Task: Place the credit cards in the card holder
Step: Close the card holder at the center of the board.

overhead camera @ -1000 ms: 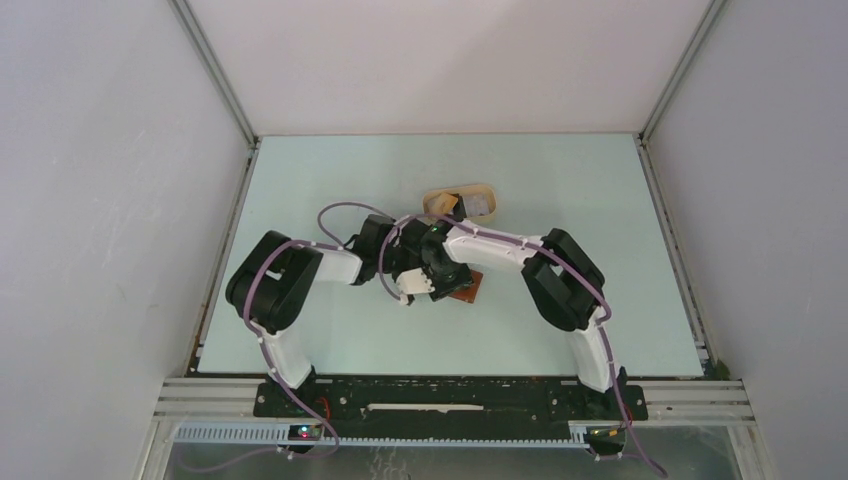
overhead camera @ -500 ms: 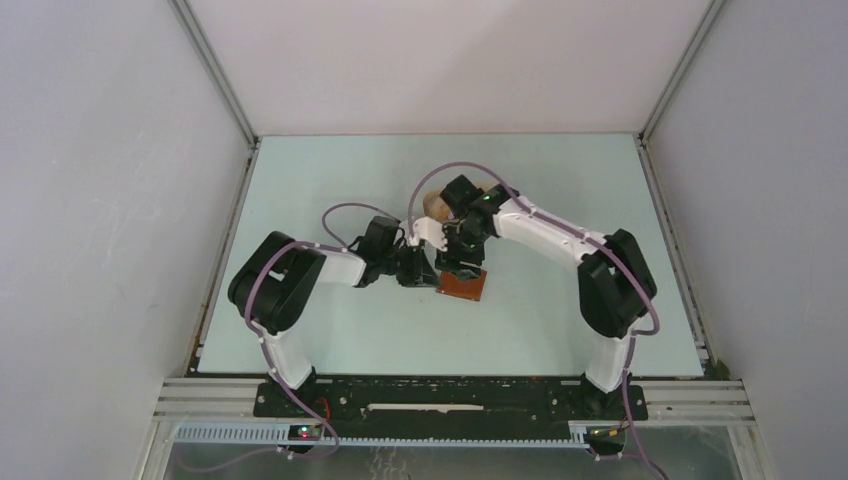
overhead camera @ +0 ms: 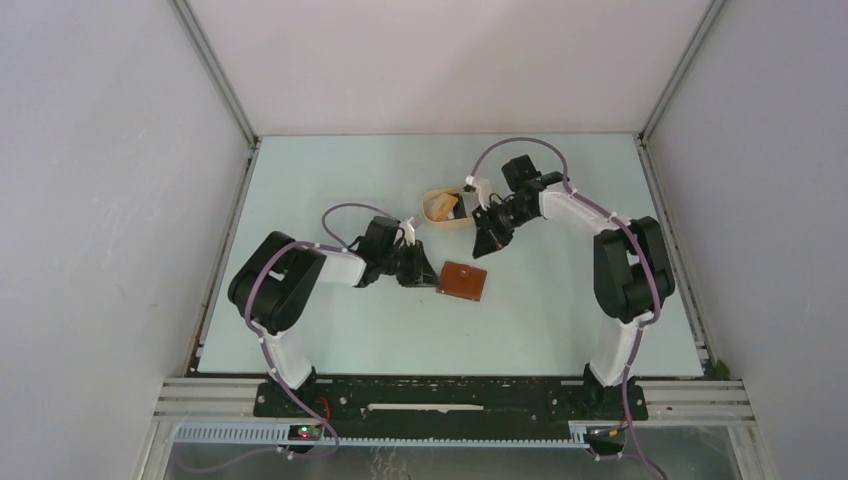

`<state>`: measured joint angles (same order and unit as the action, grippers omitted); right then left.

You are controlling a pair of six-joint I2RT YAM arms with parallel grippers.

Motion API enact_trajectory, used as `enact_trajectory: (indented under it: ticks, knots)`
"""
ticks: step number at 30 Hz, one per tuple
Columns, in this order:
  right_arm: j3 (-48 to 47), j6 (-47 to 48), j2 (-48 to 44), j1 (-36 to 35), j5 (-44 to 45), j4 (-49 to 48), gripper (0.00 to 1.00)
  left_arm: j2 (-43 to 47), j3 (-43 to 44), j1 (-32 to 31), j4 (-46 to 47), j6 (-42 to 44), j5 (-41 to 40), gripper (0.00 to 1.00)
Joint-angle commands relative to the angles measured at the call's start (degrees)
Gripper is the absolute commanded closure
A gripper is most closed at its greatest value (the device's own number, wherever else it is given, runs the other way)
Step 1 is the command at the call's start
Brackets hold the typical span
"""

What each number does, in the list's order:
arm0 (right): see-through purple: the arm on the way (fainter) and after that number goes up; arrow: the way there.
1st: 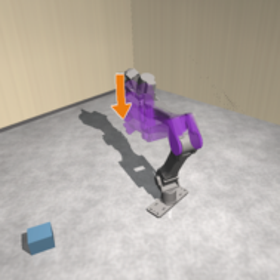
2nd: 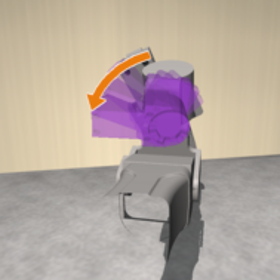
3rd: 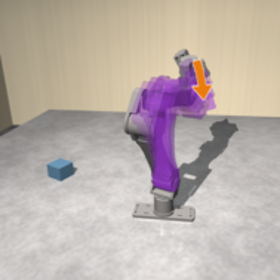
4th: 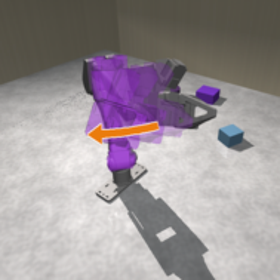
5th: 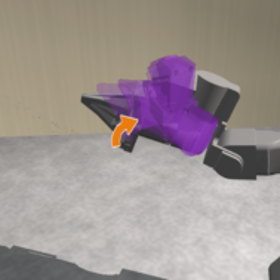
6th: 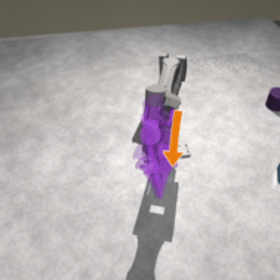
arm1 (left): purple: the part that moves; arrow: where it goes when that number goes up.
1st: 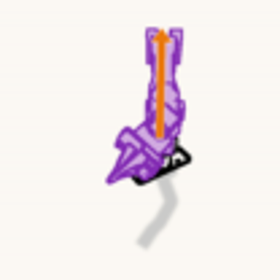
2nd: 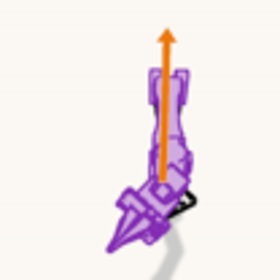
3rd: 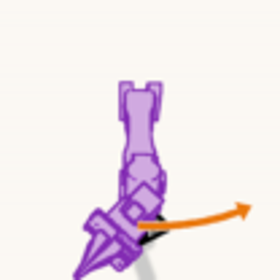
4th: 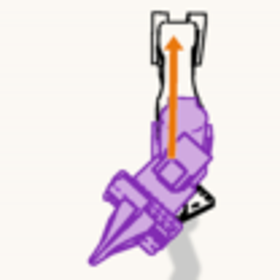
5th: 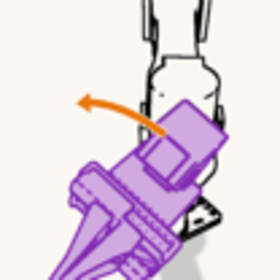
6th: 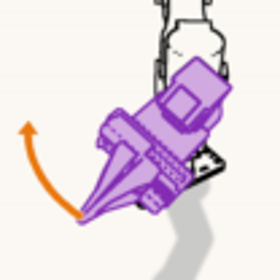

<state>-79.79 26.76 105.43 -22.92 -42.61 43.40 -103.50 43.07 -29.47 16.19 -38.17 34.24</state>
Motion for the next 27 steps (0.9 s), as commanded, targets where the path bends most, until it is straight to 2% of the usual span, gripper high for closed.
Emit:
enact_trajectory:
  ticks: [1,9,17,27]
  knots:
    - [-2.23,-7.24,4.98,0.5,-6.91,-1.97,0.89,-0.68,0.18,-0.85,0.13,-0.56,-1.23,0.85]
    - [-2.1,-7.44,6.82,-4.47,3.41,-3.51,0.95,-1.27,0.5,-0.94,0.2,-0.76,-1.06,0.85]
    - [-1.2,-6.66,5.21,-6.99,11.01,-5.2,0.96,-1.49,0.87,-0.94,0.16,-0.76,-0.84,0.85]
    - [-0.05,-5.11,0.88,-7.43,12.74,-5.93,0.96,-1.54,0.59,-0.94,0.38,-0.76,-0.8,0.85]
